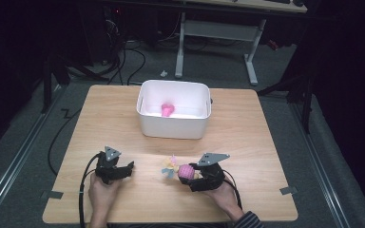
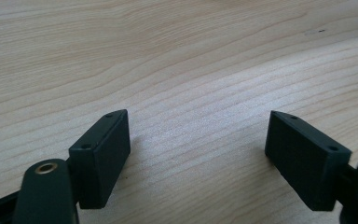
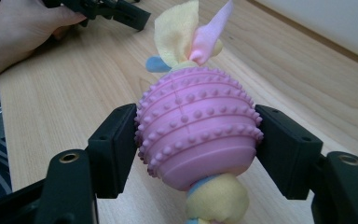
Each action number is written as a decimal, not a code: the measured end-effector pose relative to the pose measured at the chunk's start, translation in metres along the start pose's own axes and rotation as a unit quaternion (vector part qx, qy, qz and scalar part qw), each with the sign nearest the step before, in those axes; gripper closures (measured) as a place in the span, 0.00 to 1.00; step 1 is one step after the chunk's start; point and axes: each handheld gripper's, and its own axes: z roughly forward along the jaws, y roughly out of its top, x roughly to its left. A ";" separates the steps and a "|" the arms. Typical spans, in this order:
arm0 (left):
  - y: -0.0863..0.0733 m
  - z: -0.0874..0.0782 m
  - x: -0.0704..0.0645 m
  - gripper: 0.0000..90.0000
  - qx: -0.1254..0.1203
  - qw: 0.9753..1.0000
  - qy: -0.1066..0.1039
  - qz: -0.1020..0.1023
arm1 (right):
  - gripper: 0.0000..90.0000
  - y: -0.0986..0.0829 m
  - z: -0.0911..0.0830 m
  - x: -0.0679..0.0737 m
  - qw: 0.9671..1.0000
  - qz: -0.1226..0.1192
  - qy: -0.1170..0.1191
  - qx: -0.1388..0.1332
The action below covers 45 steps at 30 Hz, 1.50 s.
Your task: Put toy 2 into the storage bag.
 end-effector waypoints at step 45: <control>0.000 0.000 0.000 0.24 0.000 1.000 -0.001 0.002 | 0.37 0.066 -0.093 -0.047 0.995 -0.005 -0.068 -0.069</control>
